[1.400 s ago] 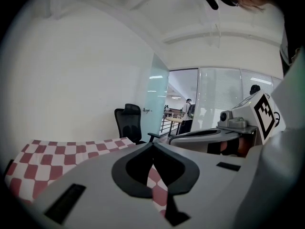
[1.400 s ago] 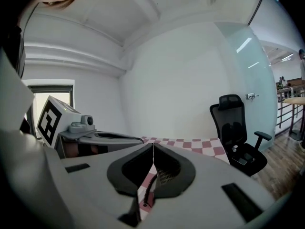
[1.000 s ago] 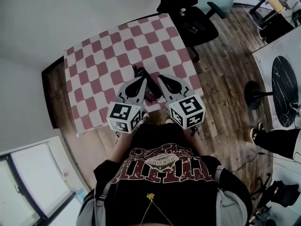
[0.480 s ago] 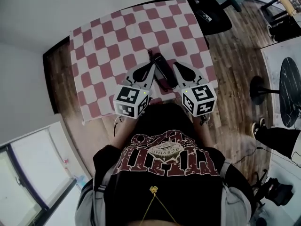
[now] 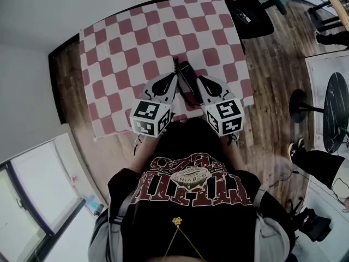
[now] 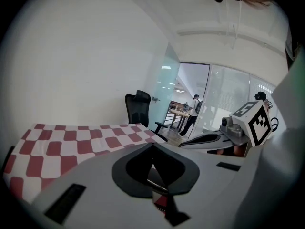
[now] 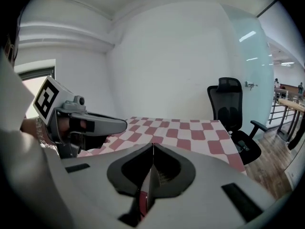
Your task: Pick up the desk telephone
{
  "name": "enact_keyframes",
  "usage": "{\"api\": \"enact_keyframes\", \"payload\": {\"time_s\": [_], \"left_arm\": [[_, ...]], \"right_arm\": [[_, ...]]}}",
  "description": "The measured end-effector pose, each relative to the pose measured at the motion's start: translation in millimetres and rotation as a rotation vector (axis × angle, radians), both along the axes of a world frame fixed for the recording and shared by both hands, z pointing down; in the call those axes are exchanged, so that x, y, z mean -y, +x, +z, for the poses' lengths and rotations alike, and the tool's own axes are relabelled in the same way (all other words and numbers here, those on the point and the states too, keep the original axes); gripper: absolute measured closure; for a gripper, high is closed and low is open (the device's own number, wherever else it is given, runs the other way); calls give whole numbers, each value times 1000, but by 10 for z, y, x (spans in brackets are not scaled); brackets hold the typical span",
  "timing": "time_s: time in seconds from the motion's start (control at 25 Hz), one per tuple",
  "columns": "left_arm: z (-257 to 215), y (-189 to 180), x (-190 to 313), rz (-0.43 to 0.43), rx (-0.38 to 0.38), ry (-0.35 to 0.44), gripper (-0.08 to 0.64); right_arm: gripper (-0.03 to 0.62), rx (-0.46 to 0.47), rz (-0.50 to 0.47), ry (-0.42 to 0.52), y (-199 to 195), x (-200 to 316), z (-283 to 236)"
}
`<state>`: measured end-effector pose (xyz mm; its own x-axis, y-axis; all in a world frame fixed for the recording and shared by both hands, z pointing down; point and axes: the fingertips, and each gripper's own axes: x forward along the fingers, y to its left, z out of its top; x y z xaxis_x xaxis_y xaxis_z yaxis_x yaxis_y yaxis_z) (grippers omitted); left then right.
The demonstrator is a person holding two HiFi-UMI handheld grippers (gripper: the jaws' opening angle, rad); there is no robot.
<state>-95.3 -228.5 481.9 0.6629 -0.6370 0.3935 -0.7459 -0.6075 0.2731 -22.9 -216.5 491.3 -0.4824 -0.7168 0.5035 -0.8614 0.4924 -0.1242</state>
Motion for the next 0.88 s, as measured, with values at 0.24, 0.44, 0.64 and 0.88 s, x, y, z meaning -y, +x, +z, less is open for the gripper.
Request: {"api": "enact_keyframes", "payload": {"time_s": [0.24, 0.44, 0.64, 0.88], "left_arm": [[142, 40, -7, -18, 9, -64, 557], [237, 75, -40, -9, 34, -92, 557], [388, 105, -90, 14, 42, -147, 557], [545, 105, -135, 33, 63, -181, 557]], "right_arm": [[574, -58, -85, -55, -84, 58, 240], [572, -58, -107, -85, -99, 81, 405], [569, -96, -114, -110, -70, 73, 567], [406, -80, -102, -197, -72, 33, 838]]}}
